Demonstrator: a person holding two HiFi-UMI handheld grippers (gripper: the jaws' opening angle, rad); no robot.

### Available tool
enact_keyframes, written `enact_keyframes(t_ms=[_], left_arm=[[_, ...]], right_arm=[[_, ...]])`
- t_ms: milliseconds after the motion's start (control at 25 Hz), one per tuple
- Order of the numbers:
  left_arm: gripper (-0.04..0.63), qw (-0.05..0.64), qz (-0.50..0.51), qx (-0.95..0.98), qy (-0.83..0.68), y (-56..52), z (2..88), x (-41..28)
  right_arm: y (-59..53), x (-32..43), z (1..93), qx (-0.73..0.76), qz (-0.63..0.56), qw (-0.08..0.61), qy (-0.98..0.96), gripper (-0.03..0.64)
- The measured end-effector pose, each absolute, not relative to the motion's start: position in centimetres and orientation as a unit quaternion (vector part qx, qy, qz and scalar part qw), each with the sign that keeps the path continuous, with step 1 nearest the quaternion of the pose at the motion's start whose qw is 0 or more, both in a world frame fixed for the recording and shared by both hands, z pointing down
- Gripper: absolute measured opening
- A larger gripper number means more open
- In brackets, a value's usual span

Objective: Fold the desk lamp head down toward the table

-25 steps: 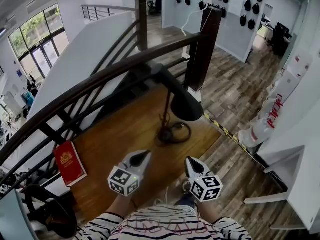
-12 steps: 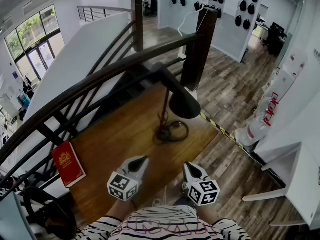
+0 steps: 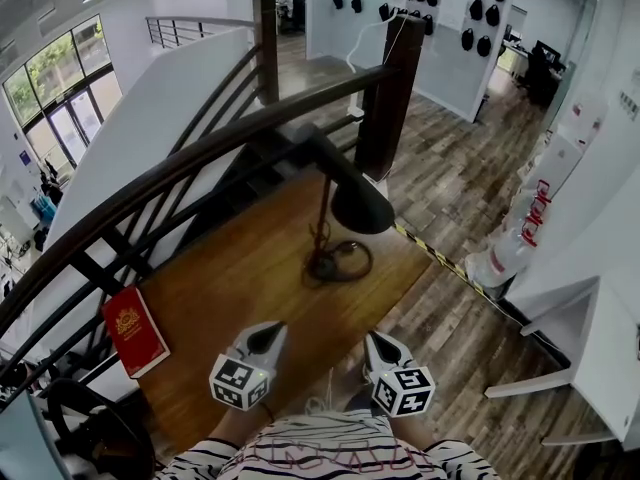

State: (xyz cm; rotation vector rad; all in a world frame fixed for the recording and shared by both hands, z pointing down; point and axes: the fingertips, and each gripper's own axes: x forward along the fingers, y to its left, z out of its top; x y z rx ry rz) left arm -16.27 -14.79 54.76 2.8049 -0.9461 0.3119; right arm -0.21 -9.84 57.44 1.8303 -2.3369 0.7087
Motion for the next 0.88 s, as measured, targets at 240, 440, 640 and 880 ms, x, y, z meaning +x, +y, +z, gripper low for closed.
enact_keyframes(t_ms=[240,440,640,880], left_arm=[[0.002,0.073,0.101,0.94,-0.318,-13.9,54.5,-16.2],[0.002,0.071,0.1,0.941,-0.317,-13.4,54.5,-16.0],[0.002,0.072,0.101,0.94,-0.319,-12.7,54.7,-15.9],[0.002,0.066,0.094,0.94,-0.32,-12.1,54.4,-15.6]], right_arm=[[-8.8,0.0,57.5,0.61,0.228,0.05,-0.757,0.002],[-8.3,0.1,57.3,0.612,0.226,0.05,-0.756,0.002],[-8.0,0.0,57.2,0.609,0.223,0.052,-0.76,0.002],[-7.9,0.1,57.0,0.604,0.22,0.055,-0.764,0.002]])
